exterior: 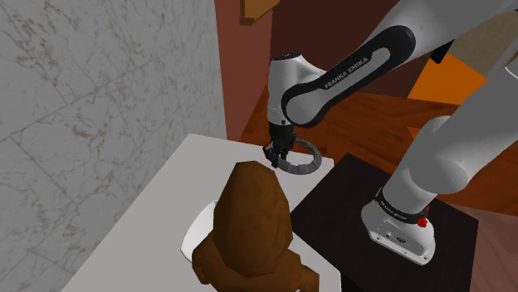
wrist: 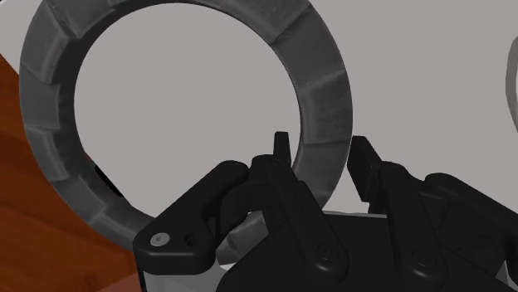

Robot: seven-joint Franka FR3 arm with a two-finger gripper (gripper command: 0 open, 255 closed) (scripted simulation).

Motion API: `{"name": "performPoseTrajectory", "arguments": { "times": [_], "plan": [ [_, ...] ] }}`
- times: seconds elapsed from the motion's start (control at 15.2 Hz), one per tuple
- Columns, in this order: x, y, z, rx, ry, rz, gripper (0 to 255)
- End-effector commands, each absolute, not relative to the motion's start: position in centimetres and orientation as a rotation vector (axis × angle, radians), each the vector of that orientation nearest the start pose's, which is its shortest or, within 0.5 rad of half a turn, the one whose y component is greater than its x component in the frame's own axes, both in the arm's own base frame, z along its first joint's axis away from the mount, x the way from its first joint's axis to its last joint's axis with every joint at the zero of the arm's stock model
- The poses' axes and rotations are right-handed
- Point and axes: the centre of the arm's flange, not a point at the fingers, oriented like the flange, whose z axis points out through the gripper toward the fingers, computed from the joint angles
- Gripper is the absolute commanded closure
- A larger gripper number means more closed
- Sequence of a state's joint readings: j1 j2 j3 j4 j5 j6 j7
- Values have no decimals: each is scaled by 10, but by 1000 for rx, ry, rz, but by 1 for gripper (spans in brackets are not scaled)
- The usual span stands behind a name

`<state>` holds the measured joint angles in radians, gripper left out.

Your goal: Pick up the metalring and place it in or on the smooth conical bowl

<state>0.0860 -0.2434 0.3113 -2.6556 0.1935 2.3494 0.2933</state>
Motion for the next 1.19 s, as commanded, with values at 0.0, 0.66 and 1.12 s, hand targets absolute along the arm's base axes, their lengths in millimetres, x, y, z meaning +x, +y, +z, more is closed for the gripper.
{"name": "performPoseTrajectory", "arguments": {
  "times": [0.0,0.66,1.12],
  "plan": [
    [372,153,320,-3105,75,131,255],
    [364,285,322,-3105,75,131,255],
    [358,377,323,-3105,75,131,255]
  ]
}}
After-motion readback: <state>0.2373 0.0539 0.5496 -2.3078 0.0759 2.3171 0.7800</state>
